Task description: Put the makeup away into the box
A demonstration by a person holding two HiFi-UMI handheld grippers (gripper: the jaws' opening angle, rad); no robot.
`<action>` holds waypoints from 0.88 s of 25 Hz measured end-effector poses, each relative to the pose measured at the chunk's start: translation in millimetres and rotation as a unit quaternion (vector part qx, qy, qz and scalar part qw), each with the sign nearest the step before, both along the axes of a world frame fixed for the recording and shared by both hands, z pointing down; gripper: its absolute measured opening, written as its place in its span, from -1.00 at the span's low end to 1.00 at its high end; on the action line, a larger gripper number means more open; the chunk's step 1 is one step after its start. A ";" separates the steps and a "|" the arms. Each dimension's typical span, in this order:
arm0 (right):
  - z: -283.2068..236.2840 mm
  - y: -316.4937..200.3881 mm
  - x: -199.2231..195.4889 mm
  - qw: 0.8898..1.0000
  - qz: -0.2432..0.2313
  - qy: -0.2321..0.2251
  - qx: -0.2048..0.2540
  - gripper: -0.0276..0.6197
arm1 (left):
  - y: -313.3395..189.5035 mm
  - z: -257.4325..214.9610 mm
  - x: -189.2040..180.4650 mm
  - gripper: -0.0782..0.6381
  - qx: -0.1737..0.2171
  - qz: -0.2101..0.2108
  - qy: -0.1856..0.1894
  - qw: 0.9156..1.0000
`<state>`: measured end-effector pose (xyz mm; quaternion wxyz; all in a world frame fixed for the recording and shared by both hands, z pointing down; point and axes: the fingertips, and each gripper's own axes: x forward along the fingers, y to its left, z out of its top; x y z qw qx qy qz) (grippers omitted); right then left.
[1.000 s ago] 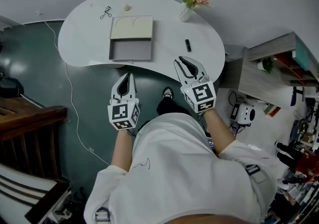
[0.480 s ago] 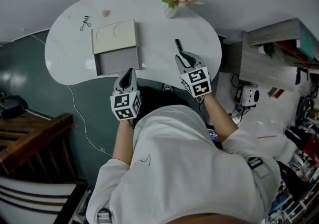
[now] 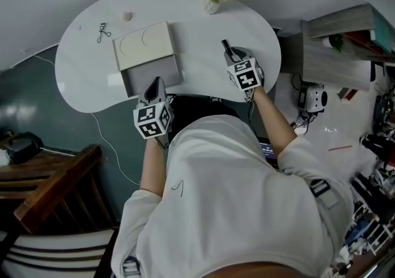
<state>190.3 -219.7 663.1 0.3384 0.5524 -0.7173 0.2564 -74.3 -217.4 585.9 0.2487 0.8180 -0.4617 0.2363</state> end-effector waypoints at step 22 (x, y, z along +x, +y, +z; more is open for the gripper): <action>48.8 -21.6 -22.6 0.998 -0.013 0.005 -0.058 -0.63 | 15.7 33.1 -54.4 -0.73 -0.044 -0.060 -0.002 0.997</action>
